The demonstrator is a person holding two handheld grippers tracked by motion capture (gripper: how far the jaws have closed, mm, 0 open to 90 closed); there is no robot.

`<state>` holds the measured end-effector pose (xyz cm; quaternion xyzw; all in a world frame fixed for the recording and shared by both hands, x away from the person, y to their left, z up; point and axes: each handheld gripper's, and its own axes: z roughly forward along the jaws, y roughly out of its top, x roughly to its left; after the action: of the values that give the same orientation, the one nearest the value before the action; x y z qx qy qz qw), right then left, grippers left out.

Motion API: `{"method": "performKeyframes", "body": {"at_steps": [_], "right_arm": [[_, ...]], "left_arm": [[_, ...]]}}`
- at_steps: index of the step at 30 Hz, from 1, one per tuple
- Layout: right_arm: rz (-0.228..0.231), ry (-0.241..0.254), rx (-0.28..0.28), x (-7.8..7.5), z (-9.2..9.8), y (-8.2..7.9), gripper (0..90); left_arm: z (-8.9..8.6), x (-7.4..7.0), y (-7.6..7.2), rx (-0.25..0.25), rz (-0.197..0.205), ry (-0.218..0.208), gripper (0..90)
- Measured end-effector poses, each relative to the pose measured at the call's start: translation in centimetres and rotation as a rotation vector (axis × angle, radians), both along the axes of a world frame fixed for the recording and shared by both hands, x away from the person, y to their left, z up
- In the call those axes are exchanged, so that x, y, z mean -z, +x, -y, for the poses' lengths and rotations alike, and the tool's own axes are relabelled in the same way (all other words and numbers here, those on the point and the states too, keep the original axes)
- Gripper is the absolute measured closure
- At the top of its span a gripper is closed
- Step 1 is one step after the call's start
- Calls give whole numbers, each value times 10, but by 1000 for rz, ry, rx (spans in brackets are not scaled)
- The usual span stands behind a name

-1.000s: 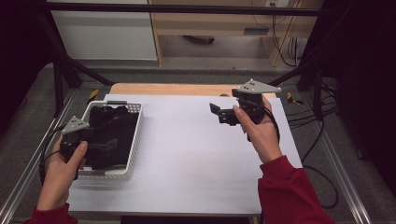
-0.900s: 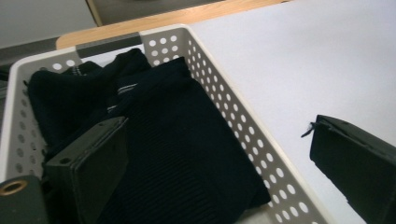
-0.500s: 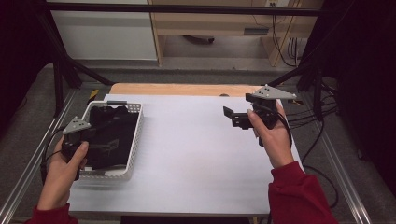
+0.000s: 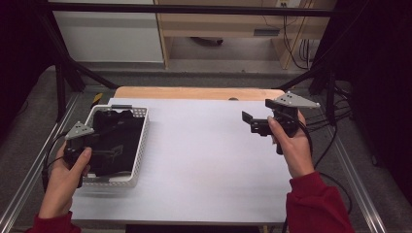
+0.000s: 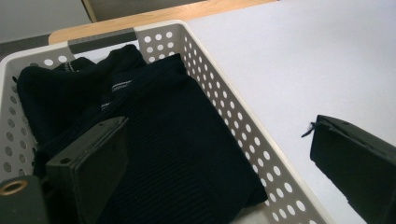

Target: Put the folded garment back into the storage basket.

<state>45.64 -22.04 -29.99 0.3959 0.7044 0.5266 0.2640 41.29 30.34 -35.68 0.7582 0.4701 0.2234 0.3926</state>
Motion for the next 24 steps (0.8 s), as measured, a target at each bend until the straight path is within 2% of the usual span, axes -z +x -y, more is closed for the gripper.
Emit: {"method": "performKeyframes", "body": {"at_steps": [12, 18, 24], "right_arm": [[2, 9, 31, 7, 15, -4, 64], [0, 11, 52, 15, 25, -8, 64], [-4, 15, 69, 22, 32, -11, 71]], "left_arm": [[1, 3, 1, 4, -10, 3, 48], [1, 3, 1, -10, -4, -5, 53], [7, 5, 1, 7, -12, 3, 53]]}}
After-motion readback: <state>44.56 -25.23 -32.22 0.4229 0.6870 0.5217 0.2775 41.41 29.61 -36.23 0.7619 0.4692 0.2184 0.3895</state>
